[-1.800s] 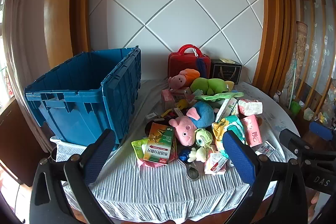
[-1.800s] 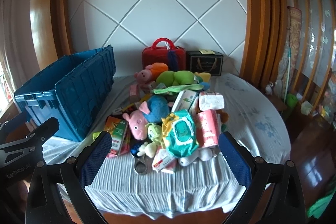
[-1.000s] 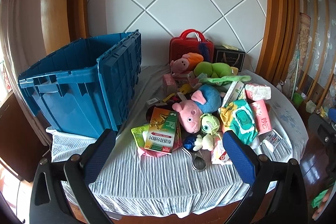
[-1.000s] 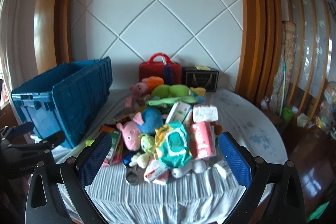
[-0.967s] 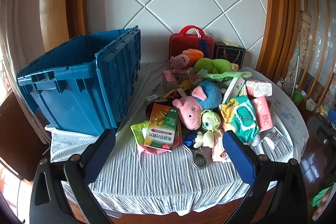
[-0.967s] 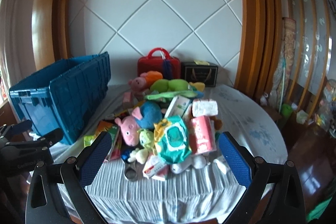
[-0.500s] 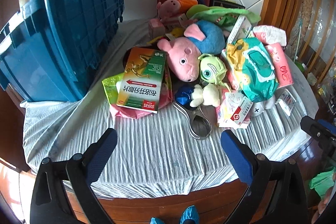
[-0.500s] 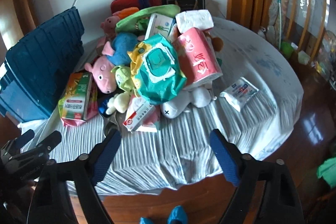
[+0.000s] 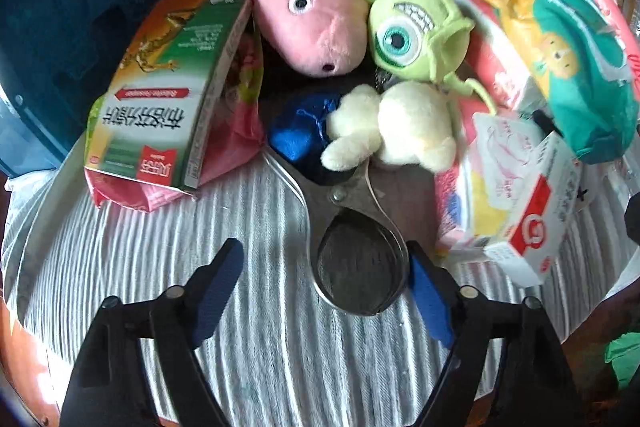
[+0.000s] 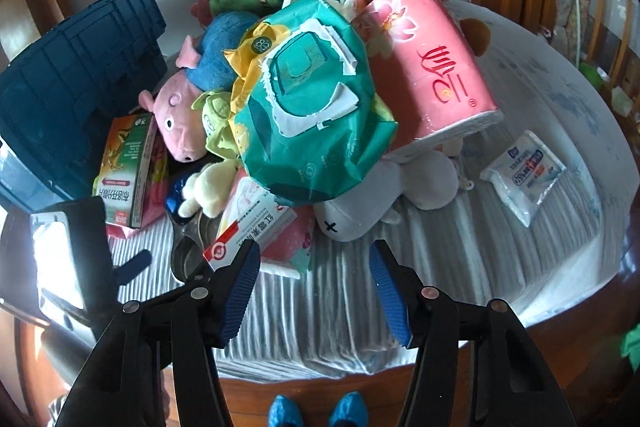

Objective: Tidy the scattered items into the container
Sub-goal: 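Grasp the metal clip with the left tool while the right grasps the ointment box, then carry the metal clip and ointment box over the blue crate with both tools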

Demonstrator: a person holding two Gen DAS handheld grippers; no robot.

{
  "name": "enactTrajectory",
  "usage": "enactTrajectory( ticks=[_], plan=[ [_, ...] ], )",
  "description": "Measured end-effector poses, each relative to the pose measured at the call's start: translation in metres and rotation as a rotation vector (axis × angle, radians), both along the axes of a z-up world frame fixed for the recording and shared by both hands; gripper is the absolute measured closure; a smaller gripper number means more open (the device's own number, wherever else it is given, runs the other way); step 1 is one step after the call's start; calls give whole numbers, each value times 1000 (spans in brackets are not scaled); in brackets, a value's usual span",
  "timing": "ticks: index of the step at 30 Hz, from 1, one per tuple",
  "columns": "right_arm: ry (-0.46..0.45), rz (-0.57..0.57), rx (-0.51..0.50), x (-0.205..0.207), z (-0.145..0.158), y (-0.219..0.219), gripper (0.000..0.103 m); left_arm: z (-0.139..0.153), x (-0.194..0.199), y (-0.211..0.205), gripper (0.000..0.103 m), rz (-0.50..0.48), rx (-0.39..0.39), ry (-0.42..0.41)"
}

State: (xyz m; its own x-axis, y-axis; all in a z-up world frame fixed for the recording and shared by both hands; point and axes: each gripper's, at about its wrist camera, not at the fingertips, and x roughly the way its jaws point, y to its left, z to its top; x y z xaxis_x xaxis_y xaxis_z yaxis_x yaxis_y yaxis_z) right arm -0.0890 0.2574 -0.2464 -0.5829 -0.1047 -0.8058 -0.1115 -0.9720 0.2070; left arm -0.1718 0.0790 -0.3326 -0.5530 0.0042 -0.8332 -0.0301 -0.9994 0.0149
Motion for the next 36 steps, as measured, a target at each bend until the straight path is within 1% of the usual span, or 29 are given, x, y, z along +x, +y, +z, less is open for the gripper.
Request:
enactTrajectory(
  ticks=[1,7,10,12,14,15,16,18,23,26,30,34,36],
  plan=[
    [-3,-2,-13,-3,-3,-3,46,1,-1,-4,39,3,0,4],
    [-21,-41,-84,-19,-20,-27,46,4,0,-14,56,-58,1,12],
    [-29,-74,-83,-27,-30,-39,46,1,-1,-21,55,-72,27,14],
    [-42,-93,-47,-30,-37,-48,46,-1,-4,-25,55,-84,42,18],
    [-48,-104,4,-29,-41,-53,53,0,-6,-25,56,-109,40,10],
    [-39,-113,12,-26,-40,-53,61,2,-5,-26,59,-117,43,10],
    [-37,-121,14,-24,-38,-53,69,4,-3,-28,59,-124,43,18],
    [-37,-130,20,-19,-35,-52,75,13,4,-30,59,-138,37,41],
    [-25,-110,31,-4,-22,-59,76,49,24,-42,59,-155,46,108],
    [12,-85,25,4,-6,-69,76,66,31,-52,59,-158,44,148],
    [64,-15,23,-1,16,-88,76,92,29,-61,60,-132,29,206],
    [87,61,15,-13,25,-107,76,118,38,-67,60,-78,6,253],
    [97,105,12,-9,27,-115,76,124,29,-69,60,-45,-4,278]
  ],
)
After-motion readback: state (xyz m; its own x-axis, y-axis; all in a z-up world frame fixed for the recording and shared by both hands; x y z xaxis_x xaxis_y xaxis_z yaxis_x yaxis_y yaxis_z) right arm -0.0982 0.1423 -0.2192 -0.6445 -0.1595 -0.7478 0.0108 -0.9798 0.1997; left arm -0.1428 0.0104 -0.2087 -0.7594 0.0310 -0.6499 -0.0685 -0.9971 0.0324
